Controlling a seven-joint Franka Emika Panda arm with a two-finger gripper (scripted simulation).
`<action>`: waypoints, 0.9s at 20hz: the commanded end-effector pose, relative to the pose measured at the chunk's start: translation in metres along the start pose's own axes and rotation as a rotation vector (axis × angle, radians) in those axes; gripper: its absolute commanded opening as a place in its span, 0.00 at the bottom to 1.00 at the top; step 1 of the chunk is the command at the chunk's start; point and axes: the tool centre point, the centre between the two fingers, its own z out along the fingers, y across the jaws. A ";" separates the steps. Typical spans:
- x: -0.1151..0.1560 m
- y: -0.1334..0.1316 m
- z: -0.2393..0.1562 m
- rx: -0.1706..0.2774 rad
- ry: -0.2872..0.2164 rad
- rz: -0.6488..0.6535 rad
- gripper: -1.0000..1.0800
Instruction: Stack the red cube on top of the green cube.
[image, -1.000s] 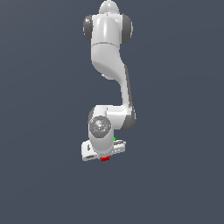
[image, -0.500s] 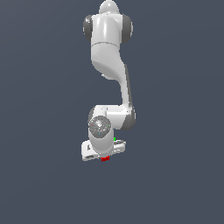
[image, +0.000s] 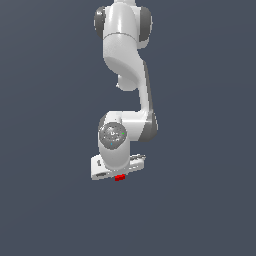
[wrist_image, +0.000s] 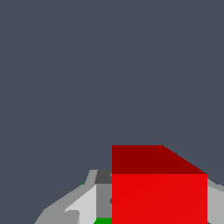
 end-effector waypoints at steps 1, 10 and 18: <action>0.000 0.000 -0.020 -0.001 0.002 0.000 0.00; 0.001 0.000 -0.057 -0.001 0.003 0.000 0.00; 0.000 -0.001 -0.056 -0.001 0.003 0.000 0.00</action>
